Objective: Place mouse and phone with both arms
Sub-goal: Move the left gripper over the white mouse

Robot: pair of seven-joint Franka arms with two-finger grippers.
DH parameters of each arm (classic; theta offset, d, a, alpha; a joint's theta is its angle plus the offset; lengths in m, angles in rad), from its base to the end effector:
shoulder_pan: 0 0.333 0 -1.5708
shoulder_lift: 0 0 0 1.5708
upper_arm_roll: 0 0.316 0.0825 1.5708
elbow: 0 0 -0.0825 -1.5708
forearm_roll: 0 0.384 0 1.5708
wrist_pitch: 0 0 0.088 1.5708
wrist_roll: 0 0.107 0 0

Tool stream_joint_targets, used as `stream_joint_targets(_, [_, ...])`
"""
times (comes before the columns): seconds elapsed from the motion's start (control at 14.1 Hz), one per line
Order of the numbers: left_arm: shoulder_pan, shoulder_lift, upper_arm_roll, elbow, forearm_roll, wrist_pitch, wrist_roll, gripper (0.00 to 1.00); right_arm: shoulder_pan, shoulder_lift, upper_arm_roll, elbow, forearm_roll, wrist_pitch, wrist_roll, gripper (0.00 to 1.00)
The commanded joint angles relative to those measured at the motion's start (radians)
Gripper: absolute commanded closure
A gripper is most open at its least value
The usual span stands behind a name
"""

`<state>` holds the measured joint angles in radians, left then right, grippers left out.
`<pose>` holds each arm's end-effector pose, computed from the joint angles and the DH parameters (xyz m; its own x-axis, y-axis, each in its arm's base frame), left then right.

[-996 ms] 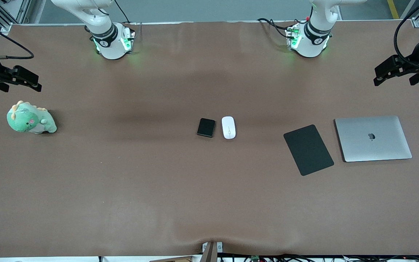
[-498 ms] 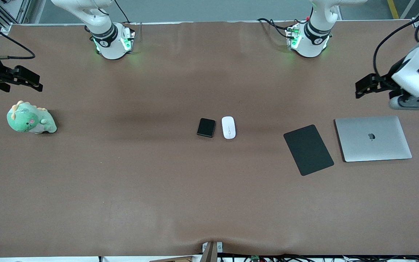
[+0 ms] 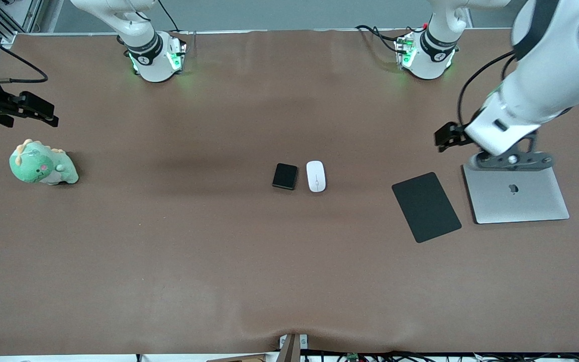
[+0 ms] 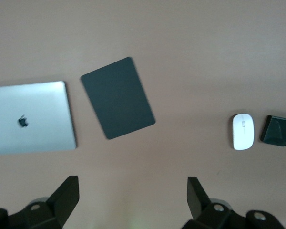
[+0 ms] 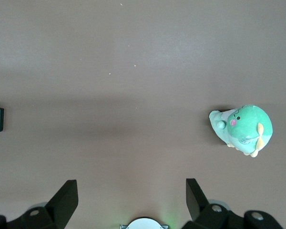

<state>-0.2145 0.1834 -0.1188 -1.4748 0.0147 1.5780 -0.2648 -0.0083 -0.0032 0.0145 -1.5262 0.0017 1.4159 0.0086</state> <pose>0.5764 -0.1914 0.5643 0.9947 -0.0673 -0.0779 -0.0685 -0.9976 -0.0139 0.5372 0.0035 0.6342 0.9943 -0.0022 -0.1069 -0.0023 -1.0000 -0.0007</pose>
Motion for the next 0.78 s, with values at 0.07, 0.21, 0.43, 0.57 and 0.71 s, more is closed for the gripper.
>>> stream_joint_targets(0.07, [-0.072, 0.115, -0.004, 0.013, 0.021, 0.048, -0.048, 0.00, -0.010, 0.011, 0.001, 0.023, 0.011, -0.018, 0.007, 0.00])
stream_joint_targets(0.21, [-0.126, 0.154, -0.004, 0.010, 0.021, 0.086, -0.111, 0.00, -0.010, 0.011, 0.001, 0.023, 0.011, -0.021, 0.007, 0.00])
stream_joint_targets(0.43, [-0.175, 0.183, -0.004, -0.022, 0.022, 0.167, -0.195, 0.00, -0.010, 0.011, 0.001, 0.023, 0.011, -0.022, 0.007, 0.00])
stream_joint_targets(0.57, [-0.189, 0.185, -0.005, -0.083, 0.021, 0.242, -0.212, 0.00, -0.010, 0.011, 0.001, 0.023, 0.011, -0.022, 0.007, 0.00])
stream_joint_targets(0.71, [-0.221, 0.180, -0.005, -0.165, 0.019, 0.325, -0.240, 0.00, -0.013, 0.014, 0.001, 0.024, 0.011, -0.020, 0.007, 0.00])
